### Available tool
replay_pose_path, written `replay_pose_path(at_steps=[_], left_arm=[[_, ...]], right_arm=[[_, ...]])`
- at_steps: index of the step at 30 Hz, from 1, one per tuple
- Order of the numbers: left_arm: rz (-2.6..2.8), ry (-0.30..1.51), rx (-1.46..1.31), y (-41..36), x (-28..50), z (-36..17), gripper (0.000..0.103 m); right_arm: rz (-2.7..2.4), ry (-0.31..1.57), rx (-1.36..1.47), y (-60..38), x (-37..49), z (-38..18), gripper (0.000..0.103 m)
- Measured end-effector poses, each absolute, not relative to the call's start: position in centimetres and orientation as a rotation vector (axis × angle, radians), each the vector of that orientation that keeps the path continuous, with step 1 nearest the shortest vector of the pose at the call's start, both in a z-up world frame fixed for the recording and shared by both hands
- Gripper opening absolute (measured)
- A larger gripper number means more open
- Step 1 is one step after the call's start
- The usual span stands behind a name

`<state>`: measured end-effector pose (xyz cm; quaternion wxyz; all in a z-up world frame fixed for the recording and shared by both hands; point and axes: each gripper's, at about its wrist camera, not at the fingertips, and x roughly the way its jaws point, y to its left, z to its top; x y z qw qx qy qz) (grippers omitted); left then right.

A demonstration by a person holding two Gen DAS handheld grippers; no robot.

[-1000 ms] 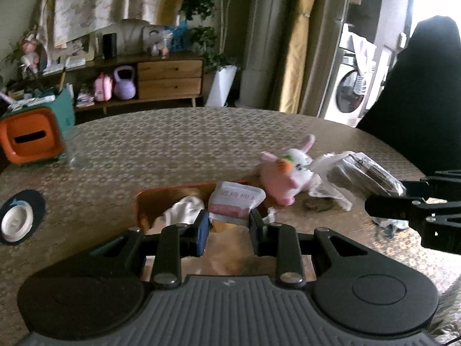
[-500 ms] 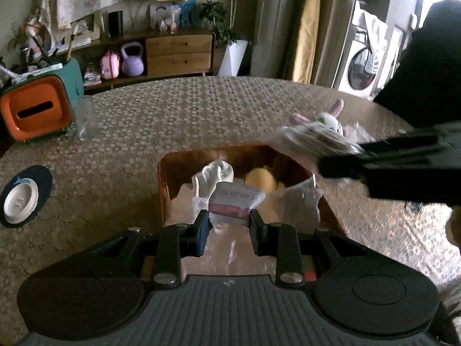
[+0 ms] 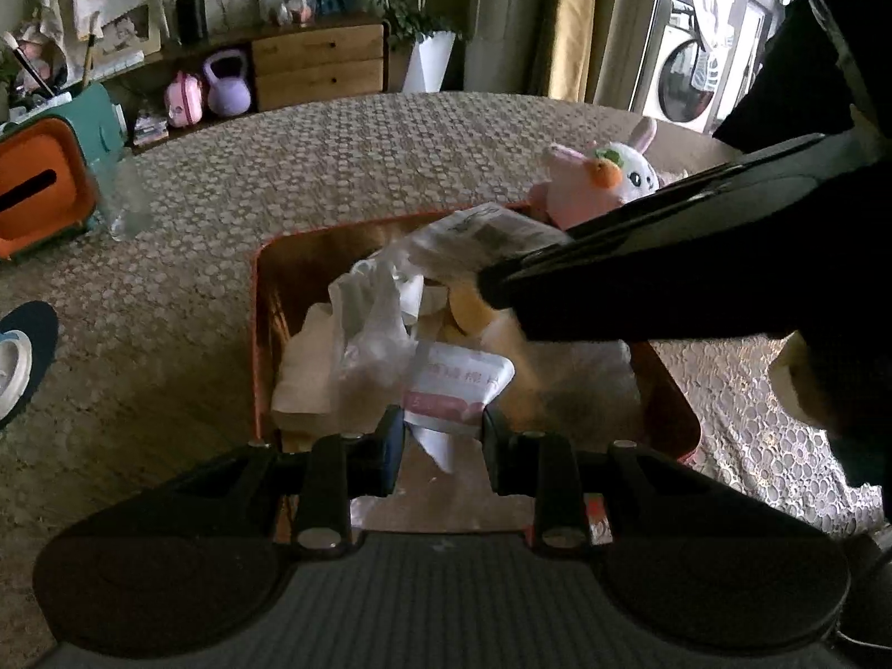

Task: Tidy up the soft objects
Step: 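Open the left tool over the red box while the right tool releases the swab bag inside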

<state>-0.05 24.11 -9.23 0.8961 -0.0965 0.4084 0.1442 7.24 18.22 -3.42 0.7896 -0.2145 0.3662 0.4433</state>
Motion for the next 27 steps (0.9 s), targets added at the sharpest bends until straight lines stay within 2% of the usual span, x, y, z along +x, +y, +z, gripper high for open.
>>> replay_pose_path(at_steps=[16,20,24,27], left_arm=[[0.295,0.923,-0.248,25.0,1.3,-10.8,0.029],[0.296,0.922,-0.242,25.0,1.3,-10.9,0.032],[0.305,0.898,-0.234,24.7,1.0,-10.5,0.066],[0.311,0.885,-0.211,24.3,0.9,-10.0,0.068]], right_arm=[[0.949,0.837,-0.470,19.0,7.8,-5.1,0.034],[0.945,0.844,-0.479,19.0,7.8,-5.2,0.035],[0.954,0.844,-0.473,18.6,7.7,-5.0,0.038],[0.963,0.835,-0.470,18.3,7.5,-4.5,0.042]])
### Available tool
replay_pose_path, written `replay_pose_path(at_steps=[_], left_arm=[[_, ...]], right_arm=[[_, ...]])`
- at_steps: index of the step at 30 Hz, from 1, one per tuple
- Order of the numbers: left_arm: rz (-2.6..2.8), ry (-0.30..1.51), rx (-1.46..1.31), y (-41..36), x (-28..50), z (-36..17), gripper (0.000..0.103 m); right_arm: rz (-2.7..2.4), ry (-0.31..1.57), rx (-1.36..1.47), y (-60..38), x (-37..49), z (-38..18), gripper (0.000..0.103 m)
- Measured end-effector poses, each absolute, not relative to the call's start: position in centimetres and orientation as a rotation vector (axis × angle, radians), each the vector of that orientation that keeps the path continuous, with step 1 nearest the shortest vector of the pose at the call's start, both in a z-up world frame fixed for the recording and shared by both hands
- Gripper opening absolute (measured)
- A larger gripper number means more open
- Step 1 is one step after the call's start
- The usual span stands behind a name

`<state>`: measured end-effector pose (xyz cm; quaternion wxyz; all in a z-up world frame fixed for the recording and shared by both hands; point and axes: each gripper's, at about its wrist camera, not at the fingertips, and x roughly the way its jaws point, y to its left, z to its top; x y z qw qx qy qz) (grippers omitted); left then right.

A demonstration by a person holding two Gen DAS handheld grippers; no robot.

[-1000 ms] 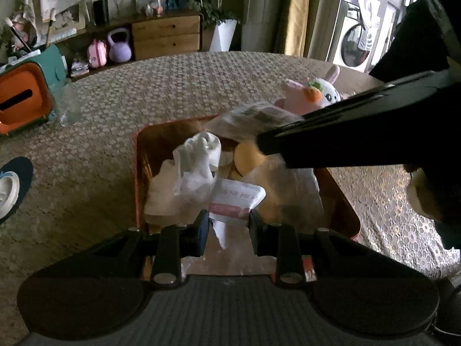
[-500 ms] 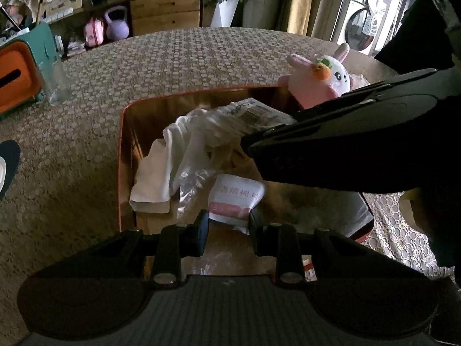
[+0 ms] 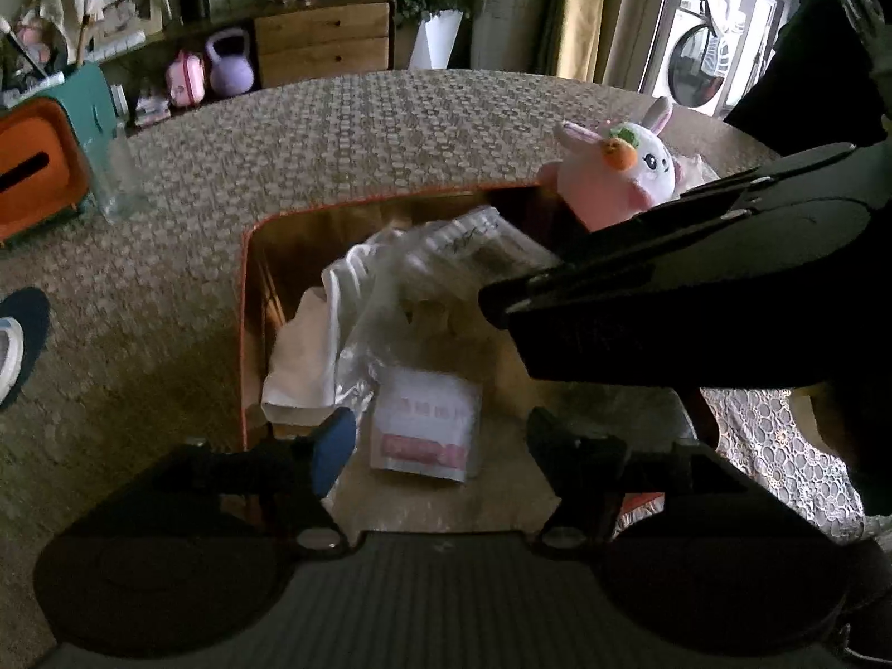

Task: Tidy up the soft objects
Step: 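Open the left tool over the red box while the right tool releases the swab bag inside, then move the left tool to the white gauze while the right tool approaches the white tissue sheet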

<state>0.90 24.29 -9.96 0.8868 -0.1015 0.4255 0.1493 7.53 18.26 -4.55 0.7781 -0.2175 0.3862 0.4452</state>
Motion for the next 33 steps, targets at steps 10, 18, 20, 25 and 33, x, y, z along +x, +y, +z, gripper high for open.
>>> replay_pose_path(at_steps=[10,18,20,25,33], left_arm=[[0.310,0.828,-0.211,23.3,-0.2,-7.6,0.068],[0.303,0.773,-0.195,21.3,-0.6,-5.2,0.068],[0.300,0.762,-0.193,20.7,-0.6,-4.7,0.068],[0.286,0.740,-0.174,18.9,-0.5,-3.5,0.068],[0.252,0.720,-0.151,15.6,0.5,-2.5,0.068]], right_arm=[[1.002,0.779,-0.417,15.9,6.6,-1.4,0.053],[1.025,0.737,-0.358,12.5,5.7,1.3,0.054],[1.025,0.728,-0.342,11.6,5.7,1.9,0.054],[1.021,0.703,-0.295,8.9,5.7,3.1,0.056],[0.990,0.661,-0.252,3.8,6.1,4.5,0.057]])
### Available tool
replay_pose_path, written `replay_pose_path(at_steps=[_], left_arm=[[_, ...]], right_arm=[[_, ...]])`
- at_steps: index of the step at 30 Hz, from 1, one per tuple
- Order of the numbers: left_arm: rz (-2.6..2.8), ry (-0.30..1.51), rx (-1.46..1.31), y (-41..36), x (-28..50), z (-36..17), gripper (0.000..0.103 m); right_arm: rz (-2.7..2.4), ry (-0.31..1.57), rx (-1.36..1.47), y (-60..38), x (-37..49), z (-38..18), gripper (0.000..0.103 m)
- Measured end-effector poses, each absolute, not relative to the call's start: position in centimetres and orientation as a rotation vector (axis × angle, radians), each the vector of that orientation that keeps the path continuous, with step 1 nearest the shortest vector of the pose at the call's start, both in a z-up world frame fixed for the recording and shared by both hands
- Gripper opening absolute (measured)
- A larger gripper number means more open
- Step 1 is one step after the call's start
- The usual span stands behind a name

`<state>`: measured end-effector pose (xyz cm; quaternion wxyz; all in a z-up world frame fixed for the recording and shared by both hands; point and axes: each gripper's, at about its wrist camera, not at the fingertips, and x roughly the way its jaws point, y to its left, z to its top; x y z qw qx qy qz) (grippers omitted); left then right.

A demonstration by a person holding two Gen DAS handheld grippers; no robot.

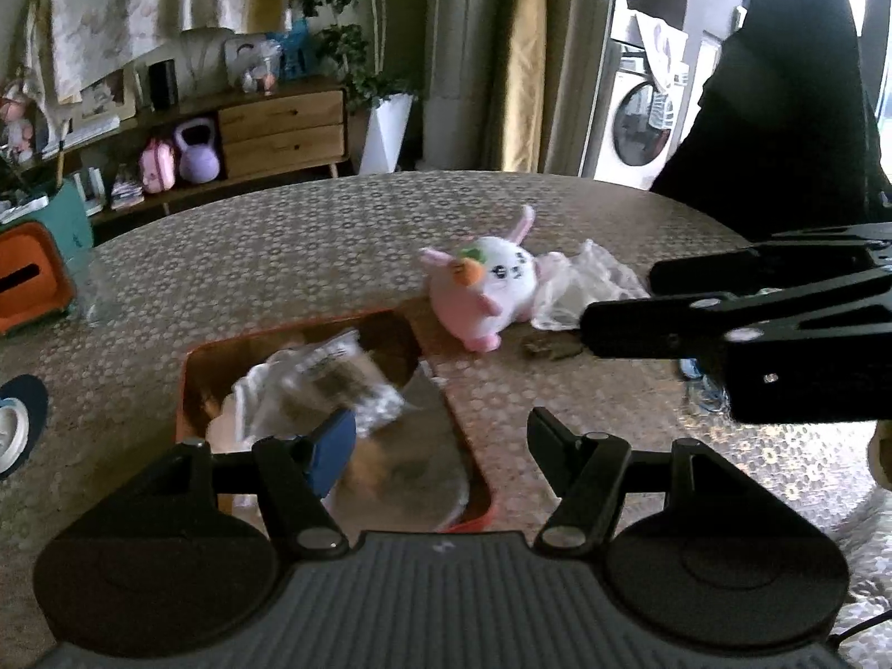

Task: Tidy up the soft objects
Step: 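Move the left tool to the white gauze while the right tool approaches the white tissue sheet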

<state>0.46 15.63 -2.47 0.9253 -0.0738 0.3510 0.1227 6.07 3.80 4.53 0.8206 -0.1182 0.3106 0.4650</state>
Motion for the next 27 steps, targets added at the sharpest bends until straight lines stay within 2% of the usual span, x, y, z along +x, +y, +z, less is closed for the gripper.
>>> replay_pose_path(at_steps=[12,15,22,24,27], left_arm=[[0.175,0.700,-0.141,10.3,3.0,-2.3,0.068],[0.156,0.700,-0.144,9.1,3.9,-2.5,0.077],[0.103,0.692,-0.140,6.8,5.9,-2.6,0.078],[0.084,0.691,-0.153,6.3,6.6,-2.7,0.085],[0.064,0.680,-0.168,5.7,7.7,-2.9,0.085]], right_arm=[[0.866,0.635,-0.171,-5.1,7.4,4.8,0.064],[0.826,0.621,-0.163,-7.3,7.6,4.7,0.065],[0.737,0.619,-0.120,-12.5,9.2,4.3,0.071],[0.707,0.618,-0.102,-14.2,9.8,4.0,0.073],[0.670,0.622,-0.077,-16.2,10.8,3.7,0.076]])
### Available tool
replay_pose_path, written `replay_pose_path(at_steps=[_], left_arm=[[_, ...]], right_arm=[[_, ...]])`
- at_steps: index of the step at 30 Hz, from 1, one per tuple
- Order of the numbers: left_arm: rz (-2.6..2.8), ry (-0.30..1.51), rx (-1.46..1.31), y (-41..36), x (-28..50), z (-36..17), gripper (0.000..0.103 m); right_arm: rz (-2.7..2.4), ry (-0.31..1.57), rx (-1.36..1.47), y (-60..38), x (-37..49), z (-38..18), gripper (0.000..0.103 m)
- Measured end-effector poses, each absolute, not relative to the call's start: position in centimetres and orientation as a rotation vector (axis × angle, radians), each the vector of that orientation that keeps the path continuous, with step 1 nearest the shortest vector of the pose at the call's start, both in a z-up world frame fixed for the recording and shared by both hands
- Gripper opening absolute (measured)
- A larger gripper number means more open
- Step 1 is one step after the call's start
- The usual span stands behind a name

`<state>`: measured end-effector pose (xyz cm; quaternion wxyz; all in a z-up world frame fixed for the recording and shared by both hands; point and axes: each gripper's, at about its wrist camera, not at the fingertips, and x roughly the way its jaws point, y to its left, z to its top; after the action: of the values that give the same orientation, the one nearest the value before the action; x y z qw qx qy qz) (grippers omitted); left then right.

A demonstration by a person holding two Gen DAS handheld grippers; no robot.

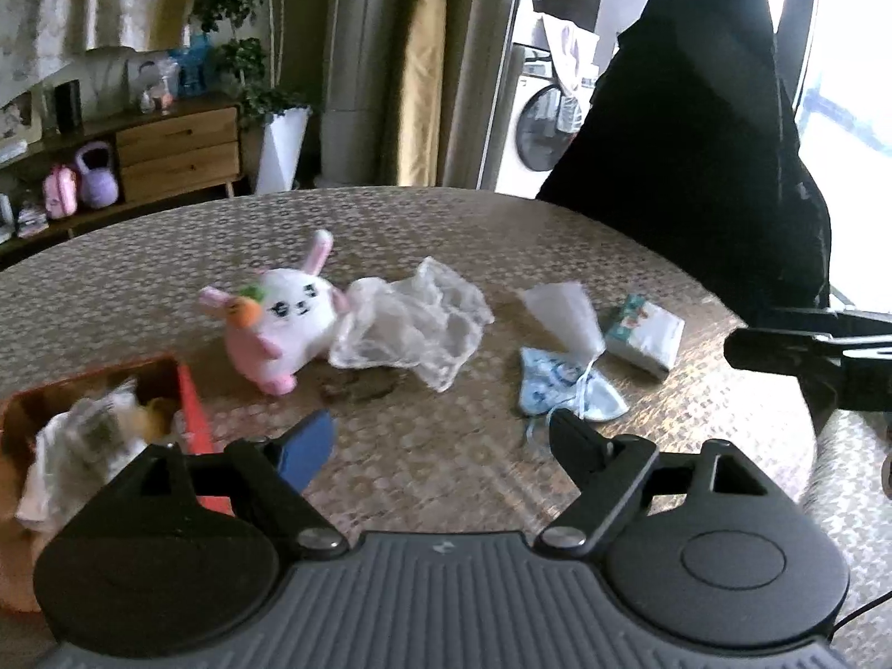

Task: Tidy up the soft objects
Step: 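Move the left tool to the white gauze while the right tool approaches the white tissue sheet, then grasp the white gauze with the left tool while the right tool grasps the white tissue sheet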

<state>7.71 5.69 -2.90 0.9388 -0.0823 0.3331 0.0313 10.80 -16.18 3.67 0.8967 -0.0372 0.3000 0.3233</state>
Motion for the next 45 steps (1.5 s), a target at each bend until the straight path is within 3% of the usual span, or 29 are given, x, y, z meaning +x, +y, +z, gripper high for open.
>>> replay_pose_path(at_steps=[9,27,45], left_arm=[[0.043,0.676,-0.194,5.0,12.0,-4.1,0.095],[0.018,0.653,-0.190,6.5,22.9,-7.6,0.096],[0.120,0.785,-0.046,5.7,30.8,-14.8,0.096]], right_arm=[[0.582,0.634,-0.052,-20.3,13.9,1.6,0.081],[0.565,0.720,-0.083,-18.7,23.5,-2.4,0.082],[0.537,0.843,-0.137,-12.7,32.2,-8.2,0.081]])
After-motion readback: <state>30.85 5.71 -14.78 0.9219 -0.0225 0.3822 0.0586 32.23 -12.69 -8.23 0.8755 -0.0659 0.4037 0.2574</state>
